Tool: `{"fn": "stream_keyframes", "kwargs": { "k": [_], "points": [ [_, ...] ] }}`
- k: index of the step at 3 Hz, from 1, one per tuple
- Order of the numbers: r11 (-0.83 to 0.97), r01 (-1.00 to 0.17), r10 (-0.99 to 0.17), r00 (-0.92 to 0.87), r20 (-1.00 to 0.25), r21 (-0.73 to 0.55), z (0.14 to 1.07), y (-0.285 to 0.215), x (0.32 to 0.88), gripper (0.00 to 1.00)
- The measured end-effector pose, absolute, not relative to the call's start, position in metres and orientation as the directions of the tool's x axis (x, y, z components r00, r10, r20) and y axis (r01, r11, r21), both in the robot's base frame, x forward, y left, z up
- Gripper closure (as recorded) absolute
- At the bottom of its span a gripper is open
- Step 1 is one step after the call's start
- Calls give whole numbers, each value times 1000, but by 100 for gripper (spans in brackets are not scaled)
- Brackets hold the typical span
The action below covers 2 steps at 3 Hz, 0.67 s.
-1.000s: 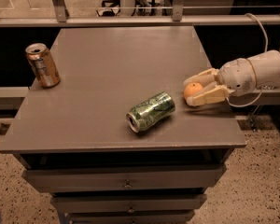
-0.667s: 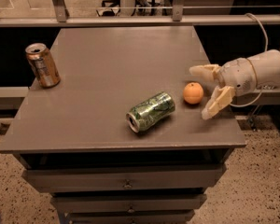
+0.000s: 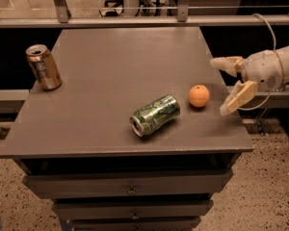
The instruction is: Move orange near green can
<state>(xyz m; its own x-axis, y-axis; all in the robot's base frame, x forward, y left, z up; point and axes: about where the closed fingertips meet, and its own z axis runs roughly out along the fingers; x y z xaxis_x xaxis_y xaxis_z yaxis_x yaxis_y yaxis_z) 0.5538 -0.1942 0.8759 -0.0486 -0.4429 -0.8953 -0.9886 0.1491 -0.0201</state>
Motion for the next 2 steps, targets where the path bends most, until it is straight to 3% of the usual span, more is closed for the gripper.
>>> {"fn": "stream_keyframes", "kwargs": {
  "k": [1, 2],
  "points": [
    [249, -958, -485, 5, -875, -143, 925, -236, 566, 0],
    [249, -958, -485, 5, -875, -143, 925, -236, 566, 0]
  ]
}}
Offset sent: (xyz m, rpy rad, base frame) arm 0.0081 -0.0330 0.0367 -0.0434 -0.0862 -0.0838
